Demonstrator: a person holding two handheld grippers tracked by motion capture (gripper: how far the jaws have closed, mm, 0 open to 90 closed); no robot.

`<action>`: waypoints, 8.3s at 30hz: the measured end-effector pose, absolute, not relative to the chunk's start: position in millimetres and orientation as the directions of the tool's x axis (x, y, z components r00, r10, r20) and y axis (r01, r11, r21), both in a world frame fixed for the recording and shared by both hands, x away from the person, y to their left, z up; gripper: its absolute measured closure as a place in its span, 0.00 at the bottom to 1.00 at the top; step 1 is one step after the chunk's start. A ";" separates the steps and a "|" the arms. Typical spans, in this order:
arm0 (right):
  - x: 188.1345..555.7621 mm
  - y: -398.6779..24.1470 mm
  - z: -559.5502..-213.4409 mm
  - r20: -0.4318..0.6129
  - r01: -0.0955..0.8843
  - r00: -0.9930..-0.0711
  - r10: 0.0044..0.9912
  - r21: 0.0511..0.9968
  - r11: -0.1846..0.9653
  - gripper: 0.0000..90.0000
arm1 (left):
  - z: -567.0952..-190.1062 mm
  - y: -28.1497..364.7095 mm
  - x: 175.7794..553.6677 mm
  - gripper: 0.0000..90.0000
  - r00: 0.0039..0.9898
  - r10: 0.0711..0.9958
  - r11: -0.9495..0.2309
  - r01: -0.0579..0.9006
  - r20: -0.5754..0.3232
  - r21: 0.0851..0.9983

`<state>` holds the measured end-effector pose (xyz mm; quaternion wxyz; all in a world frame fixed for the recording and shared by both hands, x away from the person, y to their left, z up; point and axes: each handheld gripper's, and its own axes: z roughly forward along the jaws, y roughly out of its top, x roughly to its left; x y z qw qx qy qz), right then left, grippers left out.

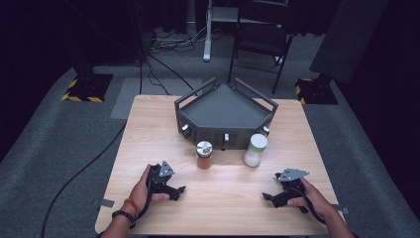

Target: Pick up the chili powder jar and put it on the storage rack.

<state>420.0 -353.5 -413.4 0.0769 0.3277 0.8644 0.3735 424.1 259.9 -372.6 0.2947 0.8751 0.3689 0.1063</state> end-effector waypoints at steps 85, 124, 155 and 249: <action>421.2 -354.0 -413.5 0.113 0.507 -0.777 0.619 0.696 0.508 0.00 | -346.8 259.3 399.6 0.02 0.667 0.743 -0.465 0.467 0.045 0.752; 421.1 -353.9 -413.5 0.113 0.507 -0.777 0.619 0.697 0.508 0.00 | -346.5 231.2 430.1 0.01 0.700 0.714 -0.447 0.458 -0.002 0.769; 421.1 -353.9 -413.5 0.113 0.506 -0.777 0.619 0.697 0.508 0.00 | -376.5 201.2 459.5 0.03 0.661 0.738 -0.339 0.536 -0.134 0.773; 420.8 -354.7 -413.4 0.111 0.504 -0.778 0.618 0.697 0.510 0.00 | -300.8 172.4 455.4 0.36 0.636 0.769 -0.203 0.340 -0.065 0.918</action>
